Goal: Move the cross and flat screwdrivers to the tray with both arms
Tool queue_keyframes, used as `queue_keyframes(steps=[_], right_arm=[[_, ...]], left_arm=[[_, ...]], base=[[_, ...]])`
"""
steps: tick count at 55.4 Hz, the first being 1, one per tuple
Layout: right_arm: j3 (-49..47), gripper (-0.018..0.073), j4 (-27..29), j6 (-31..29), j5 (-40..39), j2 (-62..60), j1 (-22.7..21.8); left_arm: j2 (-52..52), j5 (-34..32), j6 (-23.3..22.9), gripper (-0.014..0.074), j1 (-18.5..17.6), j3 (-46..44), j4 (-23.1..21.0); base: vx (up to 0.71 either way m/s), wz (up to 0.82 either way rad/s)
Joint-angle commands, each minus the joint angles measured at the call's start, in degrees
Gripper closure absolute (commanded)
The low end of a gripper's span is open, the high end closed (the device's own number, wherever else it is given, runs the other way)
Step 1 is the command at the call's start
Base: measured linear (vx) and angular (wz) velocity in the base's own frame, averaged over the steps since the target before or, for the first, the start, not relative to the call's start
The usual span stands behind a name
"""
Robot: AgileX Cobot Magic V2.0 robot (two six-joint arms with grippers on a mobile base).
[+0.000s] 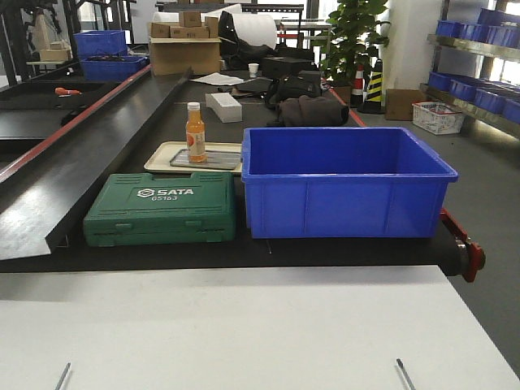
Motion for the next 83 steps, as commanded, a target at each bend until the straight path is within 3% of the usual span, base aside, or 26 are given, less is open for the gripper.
queue_keyframes(steps=[1,26,47,62,71,77,83], right_arm=[[0.38,0.0567,-0.53,-0.55,-4.90,-0.29,-0.22],[0.38,0.0567,-0.53,-0.55,-4.90,-0.29,-0.22],[0.38,0.0567,-0.33,-0.42,-6.52,-0.29,-0.23],[-1.42,0.0567,-0.22,2.54,-19.92,-0.23,-0.23],[-13.39,0.0567,-0.34,2.76,-12.07,4.85,-0.23],[-21.66,0.0565,-0.40,1.92,-6.03,11.66,-0.23],[-25.72,0.0563,-0.47,0.92,-3.97,19.28,-0.29]], left_arm=[[-0.71,-4.66,-0.53,0.0602,0.05,-1.62,-0.27],[-0.71,-4.75,-0.53,0.0602,0.05,-1.61,-0.30],[-0.71,-14.15,-0.58,0.0602,0.05,-1.61,-0.36],[-0.71,-24.35,-3.59,0.0600,0.05,-7.23,-1.89],[1.32,-21.31,-3.45,0.0586,0.05,-18.39,-1.84],[7.40,-14.42,-3.43,0.0558,0.05,-25.84,-1.84],[14.75,-11.59,-3.43,0.0520,0.05,-29.59,-1.84]], base=[[0.00,0.00],[0.00,0.00],[0.00,0.00],[0.00,0.00],[0.00,0.00],[0.00,0.00],[0.00,0.00]])
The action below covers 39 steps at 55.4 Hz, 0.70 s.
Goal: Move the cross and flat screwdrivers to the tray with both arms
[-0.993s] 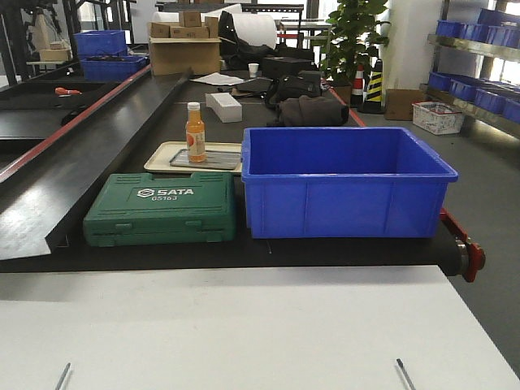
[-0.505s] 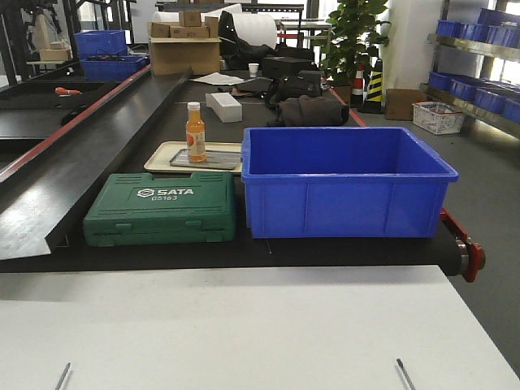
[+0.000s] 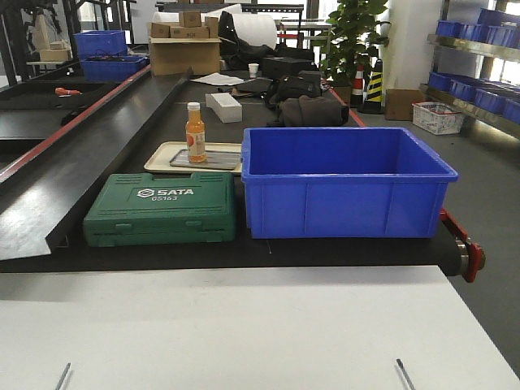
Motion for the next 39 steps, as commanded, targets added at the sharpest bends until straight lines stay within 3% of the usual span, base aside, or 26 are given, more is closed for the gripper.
queue_keyframes(steps=[1,9,16,22,30,39], right_arm=[[-4.38,0.0561,-0.52,-1.17,-0.88,7.14,-0.29],[-4.48,0.0538,-0.45,-0.69,-0.62,16.61,-0.29],[-4.48,0.0463,-0.45,-0.69,-0.32,23.50,-0.29],[-4.48,0.0359,-0.61,-1.17,-0.32,28.75,-0.29],[-4.43,0.0225,-0.61,-1.15,-0.32,35.34,-0.29],[-4.43,0.0125,0.26,2.93,1.02,41.52,-0.29]], left_arm=[[7.17,-0.08,-0.46,0.0514,0.05,-4.26,-0.53],[16.64,0.68,2.06,0.0421,0.05,-4.56,-0.47],[23.72,2.00,4.87,0.0307,0.05,-4.56,-0.47],[29.06,2.33,4.81,0.0230,0.05,-4.56,-0.52],[34.83,3.08,3.64,0.0196,0.05,-4.56,-0.57],[40.27,6.07,0.89,0.0132,1.15,-4.56,-0.75]], base=[[0.00,0.00],[0.00,0.00],[0.00,0.00],[0.00,0.00],[0.00,0.00],[0.00,0.00]])
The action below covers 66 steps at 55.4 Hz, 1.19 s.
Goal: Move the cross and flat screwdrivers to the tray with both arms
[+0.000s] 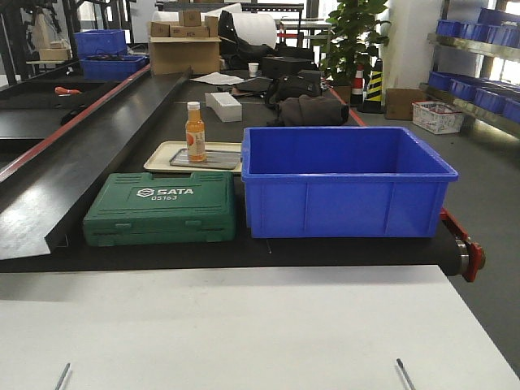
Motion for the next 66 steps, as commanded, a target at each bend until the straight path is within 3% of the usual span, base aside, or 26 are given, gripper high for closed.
queue_keyframes(steps=[1,9,17,30,40,57,66], right_arm=[[-1.94,0.0118,0.07,2.72,-2.85,2.33,-0.29],[-1.94,0.0071,0.07,3.46,-0.97,4.06,-0.29],[-1.94,0.0053,0.07,3.46,2.12,4.20,-0.29],[-1.94,0.0053,-0.27,3.21,3.19,4.20,-0.29],[-1.94,0.0053,-0.38,3.21,3.37,4.20,-0.29],[-1.94,0.0053,-0.38,3.21,3.49,4.20,-0.29],[-1.94,0.0053,-0.59,1.96,2.54,4.20,-0.29]], left_arm=[[3.47,-2.66,-1.43,0.0115,1.29,-1.80,-0.55],[10.18,-1.87,-1.88,0.0031,5.28,-3.79,-1.04],[18.78,5.25,-4.11,0.0027,7.54,-10.07,-0.87],[34.36,15.73,2.39,0.0027,7.54,-23.43,-0.83],[44.78,20.11,5.34,0.0027,7.54,-29.48,-0.83],[55.32,16.58,9.69,0.0027,7.54,-29.99,-0.70],[58.69,14.54,9.83,0.0027,7.54,-29.99,-0.69]], base=[[0.00,0.00],[0.00,0.00],[0.00,0.00],[0.00,0.00],[0.00,0.00],[0.00,0.00],[0.00,0.00]])
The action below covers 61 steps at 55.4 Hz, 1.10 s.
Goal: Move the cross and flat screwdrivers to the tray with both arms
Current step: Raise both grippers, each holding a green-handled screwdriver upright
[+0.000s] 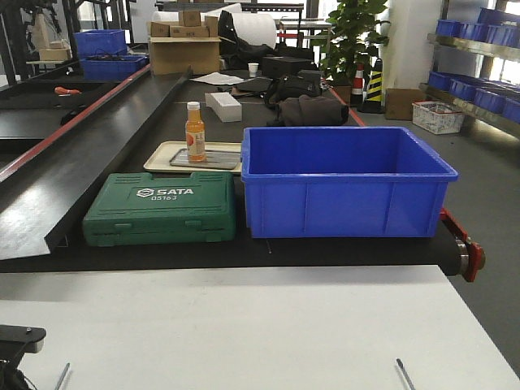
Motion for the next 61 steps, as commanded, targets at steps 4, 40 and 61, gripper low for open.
queue_keyframes(steps=[4,40,61], right_arm=[[-1.94,0.0053,-0.78,-1.90,-4.33,-0.34,-0.29],[-22.87,0.0054,-0.97,-5.41,13.61,21.12,-0.29],[-39.71,0.0054,2.30,-12.37,15.98,41.39,-0.17]], left_arm=[[0.24,-4.28,0.39,0.0027,-0.03,-1.78,-0.52],[4.91,-4.85,1.80,0.0052,-0.10,-1.78,-0.69],[5.38,-1.02,1.75,0.0440,-0.10,-1.78,-0.69]], base=[[0.00,0.00],[0.00,0.00],[0.00,0.00]])
